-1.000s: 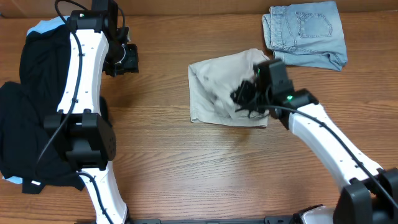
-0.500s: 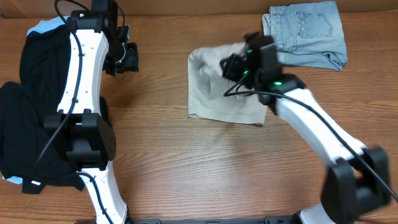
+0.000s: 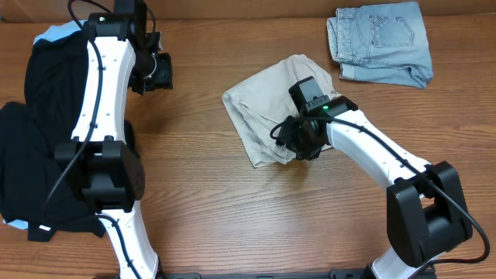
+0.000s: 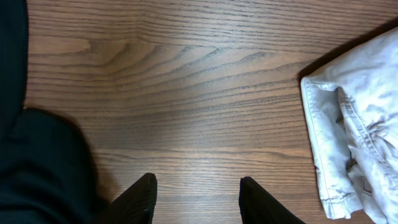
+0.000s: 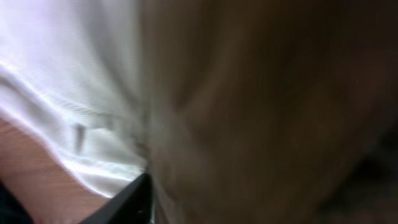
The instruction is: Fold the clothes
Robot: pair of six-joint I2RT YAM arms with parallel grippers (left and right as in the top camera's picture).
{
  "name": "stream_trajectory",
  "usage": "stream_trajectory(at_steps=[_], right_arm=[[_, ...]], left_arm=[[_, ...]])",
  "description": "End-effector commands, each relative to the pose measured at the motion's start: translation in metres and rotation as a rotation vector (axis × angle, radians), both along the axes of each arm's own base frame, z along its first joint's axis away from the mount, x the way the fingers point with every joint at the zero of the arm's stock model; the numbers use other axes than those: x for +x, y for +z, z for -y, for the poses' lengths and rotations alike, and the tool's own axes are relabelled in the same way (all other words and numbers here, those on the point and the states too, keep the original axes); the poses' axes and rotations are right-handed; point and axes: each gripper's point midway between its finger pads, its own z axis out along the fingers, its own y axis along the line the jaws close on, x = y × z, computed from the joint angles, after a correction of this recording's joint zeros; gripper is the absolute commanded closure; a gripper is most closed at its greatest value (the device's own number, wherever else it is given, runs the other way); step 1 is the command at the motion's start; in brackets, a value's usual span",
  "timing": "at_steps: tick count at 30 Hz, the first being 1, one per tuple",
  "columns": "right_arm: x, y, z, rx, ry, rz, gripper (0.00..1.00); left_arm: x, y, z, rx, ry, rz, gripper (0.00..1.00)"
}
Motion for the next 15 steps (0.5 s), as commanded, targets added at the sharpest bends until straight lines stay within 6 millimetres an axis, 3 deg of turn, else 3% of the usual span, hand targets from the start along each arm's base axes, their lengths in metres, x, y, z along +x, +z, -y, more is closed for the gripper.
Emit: stream_trajectory(at_steps=[1, 10, 15], right_arm=[[-0.008, -0.006, 0.014, -0.058, -0.029, -0.003, 0.35], [-0.029, -0.06, 0.024, -0.035, -0.187, -0.029, 0.3], [-0.011, -0.064, 0.018, 0.021, -0.221, 0.06, 0.3]], left_arm=[[0.004, 0.002, 0.004, -0.003, 0.002, 0.012, 0.55], [0.004, 0.002, 0.004, -0.003, 0.002, 0.013, 0.55], [0.004, 0.002, 0.004, -0.003, 0.002, 0.013, 0.55]])
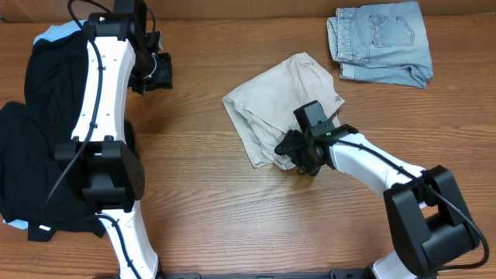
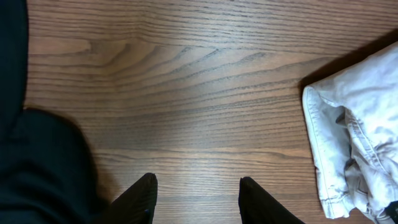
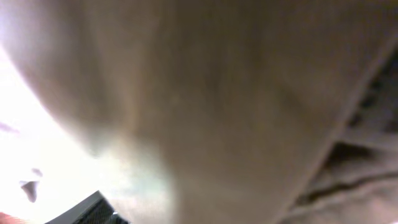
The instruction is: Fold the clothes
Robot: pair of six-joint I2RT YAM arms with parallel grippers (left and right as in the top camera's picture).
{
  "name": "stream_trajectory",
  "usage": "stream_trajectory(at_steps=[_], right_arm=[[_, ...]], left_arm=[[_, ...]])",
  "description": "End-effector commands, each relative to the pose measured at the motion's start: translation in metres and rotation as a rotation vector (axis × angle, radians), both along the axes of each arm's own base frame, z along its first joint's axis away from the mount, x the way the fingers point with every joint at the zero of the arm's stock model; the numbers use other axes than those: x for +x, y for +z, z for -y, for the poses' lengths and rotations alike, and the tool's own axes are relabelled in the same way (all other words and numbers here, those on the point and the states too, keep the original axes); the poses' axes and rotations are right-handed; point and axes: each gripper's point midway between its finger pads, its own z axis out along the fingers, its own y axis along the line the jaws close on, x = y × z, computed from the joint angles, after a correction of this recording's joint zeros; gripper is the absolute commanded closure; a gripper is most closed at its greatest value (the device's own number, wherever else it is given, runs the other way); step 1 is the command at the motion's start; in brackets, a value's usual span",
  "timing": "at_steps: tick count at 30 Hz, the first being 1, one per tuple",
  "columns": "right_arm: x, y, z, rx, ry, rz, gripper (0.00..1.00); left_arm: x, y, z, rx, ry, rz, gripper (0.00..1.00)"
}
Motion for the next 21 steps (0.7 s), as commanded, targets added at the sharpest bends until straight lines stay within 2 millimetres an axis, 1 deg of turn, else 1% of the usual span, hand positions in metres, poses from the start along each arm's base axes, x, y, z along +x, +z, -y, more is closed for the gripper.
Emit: stream_trajectory(at_steps=[1, 3, 8, 9, 10, 12, 13, 17, 21], right_arm=[[0.0, -0.018, 0.007, -0.011, -0.07, 0.003, 0.3], [0.013, -0.016, 0.009, -0.023, -0.103, 0.059, 0.3], [0.035, -0.013, 0.018, -0.074, -0.151, 0.16, 0.3], [0.038, -0.012, 0.019, -0.077, -0.155, 0.172, 0.34], [0.042, -0.011, 0.02, -0.081, -0.161, 0.19, 0.42], [0.049, -0.01, 0.023, -0.097, -0.176, 0.221, 0.71], [0.052, -0.008, 0.023, -0.099, -0.181, 0.236, 0.8], [0.066, -0.001, 0.026, -0.11, -0.207, 0.304, 0.95], [0.07, 0.001, 0.03, -0.112, -0.218, 0.317, 0.96]], left_arm=[[0.004, 0.002, 0.004, -0.003, 0.002, 0.012, 0.55], [0.004, 0.002, 0.004, -0.003, 0.002, 0.012, 0.55], [0.004, 0.002, 0.004, -0.003, 0.002, 0.012, 0.56], [0.004, 0.002, 0.004, -0.003, 0.002, 0.012, 0.56], [0.004, 0.002, 0.004, -0.003, 0.002, 0.012, 0.56], [0.004, 0.002, 0.004, -0.003, 0.002, 0.012, 0.58], [0.004, 0.002, 0.004, -0.003, 0.002, 0.012, 0.58], [0.004, 0.002, 0.004, -0.003, 0.002, 0.012, 0.58], [0.004, 0.002, 0.004, -0.002, 0.002, 0.009, 0.58]])
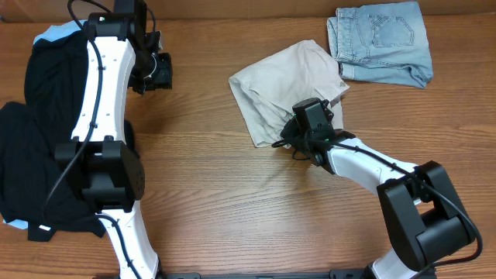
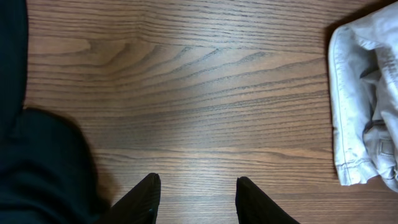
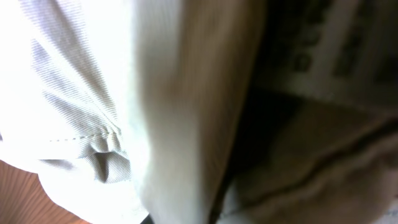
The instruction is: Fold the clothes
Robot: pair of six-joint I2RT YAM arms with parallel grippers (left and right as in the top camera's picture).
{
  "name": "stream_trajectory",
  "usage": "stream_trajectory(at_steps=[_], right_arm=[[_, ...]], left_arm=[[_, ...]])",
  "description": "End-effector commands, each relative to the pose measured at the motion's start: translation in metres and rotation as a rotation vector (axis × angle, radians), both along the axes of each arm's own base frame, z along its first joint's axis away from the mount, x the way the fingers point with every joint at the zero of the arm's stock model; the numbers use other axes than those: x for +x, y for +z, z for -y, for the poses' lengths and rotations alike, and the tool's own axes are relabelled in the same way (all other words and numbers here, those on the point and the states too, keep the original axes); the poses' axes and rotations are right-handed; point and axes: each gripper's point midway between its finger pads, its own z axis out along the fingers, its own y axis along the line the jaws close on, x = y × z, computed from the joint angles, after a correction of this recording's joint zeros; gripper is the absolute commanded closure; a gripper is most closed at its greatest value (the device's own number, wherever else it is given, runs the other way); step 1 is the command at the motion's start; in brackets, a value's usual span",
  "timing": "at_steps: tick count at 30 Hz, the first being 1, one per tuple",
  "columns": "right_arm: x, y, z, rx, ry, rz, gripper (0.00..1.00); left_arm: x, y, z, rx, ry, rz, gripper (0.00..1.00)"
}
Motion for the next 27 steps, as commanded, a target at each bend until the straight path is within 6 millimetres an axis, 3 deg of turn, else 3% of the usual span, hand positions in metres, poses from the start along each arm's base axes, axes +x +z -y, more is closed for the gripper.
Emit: stream_trajectory(at_steps=[1, 6, 12, 20, 26, 27], right_arm=[[0.002, -0.009, 0.023, -0.062, -0.054, -0.006, 0.96], [-0.003, -0.011, 0.038, 0.04, 0.012, -0.086, 0.96], [-0.003, 0.012, 0.057, 0.171, 0.162, -0.069, 0.96], [-0.023, 0.056, 0.082, 0.05, 0.355, -0.054, 0.96], [-0.042, 0.049, 0.115, -0.095, 0.336, -0.172, 0.96], [-0.044, 0.047, 0.119, -0.111, 0.323, -0.187, 0.92]], left_arm=[[0.003, 0.002, 0.004, -0.002, 0.002, 0.008, 0.58], [0.002, 0.001, 0.004, -0.002, 0.002, 0.004, 0.58], [0.003, 0.001, 0.004, -0.003, 0.002, 0.007, 0.58], [0.003, 0.001, 0.004, -0.003, 0.002, 0.005, 0.59], [0.001, 0.001, 0.004, -0.003, 0.002, -0.003, 0.6], [0.001, 0.001, 0.004, -0.003, 0.002, -0.003, 0.6]])
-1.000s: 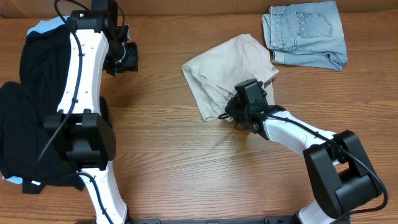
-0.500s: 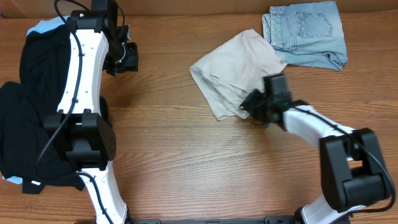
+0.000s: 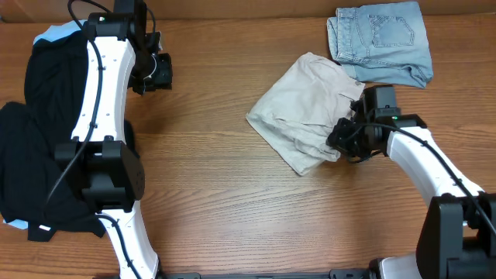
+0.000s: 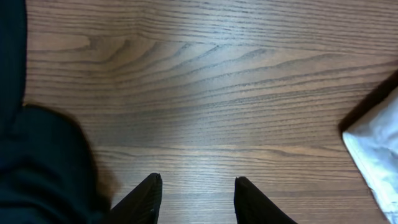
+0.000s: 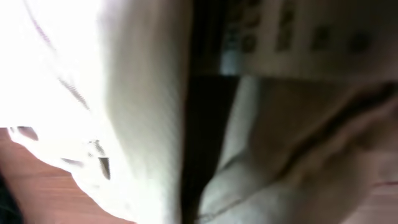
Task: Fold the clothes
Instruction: 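Drag the beige bundle up-right toward the denim shorts with the right gripper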
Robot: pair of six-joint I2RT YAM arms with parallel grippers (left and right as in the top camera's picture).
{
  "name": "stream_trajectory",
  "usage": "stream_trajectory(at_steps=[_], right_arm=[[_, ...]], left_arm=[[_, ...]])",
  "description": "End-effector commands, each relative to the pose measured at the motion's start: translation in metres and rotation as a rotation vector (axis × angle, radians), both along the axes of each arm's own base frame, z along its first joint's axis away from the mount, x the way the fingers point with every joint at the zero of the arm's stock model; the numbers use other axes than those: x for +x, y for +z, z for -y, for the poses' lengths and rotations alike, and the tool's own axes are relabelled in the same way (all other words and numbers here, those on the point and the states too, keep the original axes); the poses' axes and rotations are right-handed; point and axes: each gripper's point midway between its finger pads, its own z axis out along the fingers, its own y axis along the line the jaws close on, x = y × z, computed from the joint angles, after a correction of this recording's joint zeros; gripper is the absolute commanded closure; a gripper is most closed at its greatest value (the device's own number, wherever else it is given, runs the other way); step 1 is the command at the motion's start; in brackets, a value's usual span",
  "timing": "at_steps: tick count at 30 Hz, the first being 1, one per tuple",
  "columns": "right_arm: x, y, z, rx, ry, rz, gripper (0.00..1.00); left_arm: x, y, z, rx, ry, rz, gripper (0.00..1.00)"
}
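A crumpled beige garment (image 3: 306, 116) lies mid-table, right of centre. My right gripper (image 3: 345, 138) is at its right edge, shut on the cloth. Beige fabric (image 5: 124, 93) fills the right wrist view and hides the fingers. My left gripper (image 3: 159, 71) hangs open over bare wood at the back left with nothing between its fingers (image 4: 155, 190). A corner of the beige garment (image 4: 379, 152) shows at the right edge of the left wrist view.
Folded light-blue jeans (image 3: 384, 39) lie at the back right, just behind the beige garment. A pile of black clothes (image 3: 31, 116) covers the left side of the table (image 3: 209, 194); part of the black cloth (image 4: 37, 162) sits beside my left fingers.
My right gripper has moved to the right and the beige garment has come with it, now lying further right and lower, beside the jeans. The left arm has not moved.
My right gripper was at the lower right corner of the beige garment at the table's centre. The garment then lay shifted toward the back right, against the jeans. Now it sits further right with the gripper at its right edge. The left gripper stayed open throughout.
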Motion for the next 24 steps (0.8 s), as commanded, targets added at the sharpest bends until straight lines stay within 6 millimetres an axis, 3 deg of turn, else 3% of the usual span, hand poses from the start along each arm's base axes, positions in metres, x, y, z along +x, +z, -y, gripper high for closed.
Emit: stream_trajectory(at_steps=[1, 5, 6, 10, 17, 22, 24], right_arm=[[0.007, 0.009, 0.025, -0.121, -0.001, 0.045, 0.81], [0.005, 0.005, 0.027, -0.118, -0.051, 0.015, 0.49], [0.004, 0.0, 0.029, -0.123, -0.077, -0.009, 0.44], [0.0, -0.018, 0.033, -0.138, -0.116, -0.061, 0.42], [0.013, -0.06, 0.04, -0.187, -0.129, -0.087, 0.32], [0.028, -0.068, 0.04, -0.187, -0.133, -0.042, 0.28], [0.029, -0.07, 0.039, -0.186, -0.131, -0.038, 0.31]], left_arm=[[0.003, 0.001, 0.004, -0.003, 0.002, 0.006, 0.6], [0.003, 0.001, 0.004, -0.003, 0.002, 0.007, 0.6], [0.003, 0.001, 0.004, -0.003, 0.002, 0.006, 0.6], [0.003, 0.001, 0.004, -0.003, 0.002, 0.007, 0.6], [0.005, 0.002, 0.004, -0.003, 0.002, 0.013, 0.59], [0.006, 0.002, 0.004, -0.003, 0.002, 0.02, 0.59], [0.007, 0.002, 0.004, -0.003, 0.002, 0.022, 0.59]])
